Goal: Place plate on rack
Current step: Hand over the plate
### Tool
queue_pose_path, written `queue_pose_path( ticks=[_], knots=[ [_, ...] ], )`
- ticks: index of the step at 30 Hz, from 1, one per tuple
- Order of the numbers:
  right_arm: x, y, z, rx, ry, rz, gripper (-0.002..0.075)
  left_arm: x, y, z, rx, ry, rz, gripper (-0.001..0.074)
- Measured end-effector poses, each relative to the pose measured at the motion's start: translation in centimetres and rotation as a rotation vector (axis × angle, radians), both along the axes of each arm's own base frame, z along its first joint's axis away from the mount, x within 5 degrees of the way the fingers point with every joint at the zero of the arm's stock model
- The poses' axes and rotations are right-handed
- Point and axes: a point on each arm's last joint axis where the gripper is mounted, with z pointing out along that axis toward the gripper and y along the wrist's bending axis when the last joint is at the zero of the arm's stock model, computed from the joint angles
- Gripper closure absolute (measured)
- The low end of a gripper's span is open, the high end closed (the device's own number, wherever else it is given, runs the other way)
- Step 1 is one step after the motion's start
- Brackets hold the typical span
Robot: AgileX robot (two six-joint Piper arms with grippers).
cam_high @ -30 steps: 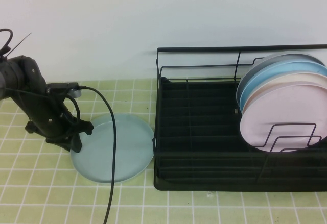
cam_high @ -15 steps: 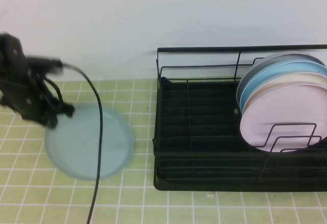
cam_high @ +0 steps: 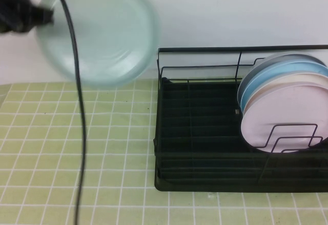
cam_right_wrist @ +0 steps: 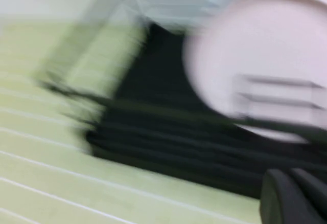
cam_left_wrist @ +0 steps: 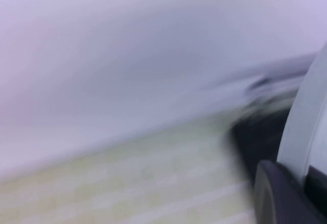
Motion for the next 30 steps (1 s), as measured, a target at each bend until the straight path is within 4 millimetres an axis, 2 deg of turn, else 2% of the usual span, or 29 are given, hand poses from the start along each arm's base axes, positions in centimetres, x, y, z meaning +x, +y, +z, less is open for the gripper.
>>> queue_pose_path(
  ticks=[3,6,8,11,13,14,20,28,30],
  knots=[
    [-0.6,0.9,2.4,0.124,-0.056,0.080,0.0719,-1.3,-3.1,1.3,-0.072,-0.073,-0.129,0.0735],
    [-1.1,1.4,4.6,0.188,-0.138,0.126,0.0640,-2.4,-7.1,1.5,-0.078,-0.108,-0.254,0.0735],
    [-1.2,1.3,5.5,0.163,-0.180,0.126,0.0527,-3.5,-10.0,1.7,-0.090,-0.142,-0.328,0.0734],
    [-1.0,0.9,6.0,0.192,-0.217,0.073,0.0329,-4.9,-12.9,2.4,-0.134,-0.214,-0.383,0.0735],
    [-0.7,0.5,6.3,0.229,-0.245,0.014,0.0233,-6.0,-14.5,2.7,-0.153,-0.241,-0.425,0.0735],
    [-0.6,0.3,6.5,0.250,-0.260,-0.017,0.0210,-6.5,-15.1,2.8,-0.155,-0.250,-0.445,0.0735],
    [-0.3,-0.7,7.5,0.386,-0.328,-0.131,0.0210,-8.4,-17.1,2.6,-0.170,-0.215,-0.535,0.0735],
    [1.1,-0.5,7.3,0.415,-0.286,-0.121,0.0214,-10.6,-19.5,3.1,-0.222,-0.257,-0.600,0.0734],
    [1.5,-0.5,7.4,0.408,-0.295,-0.114,0.0256,-10.9,-20.0,3.0,-0.222,-0.265,-0.612,0.0735]
  ],
)
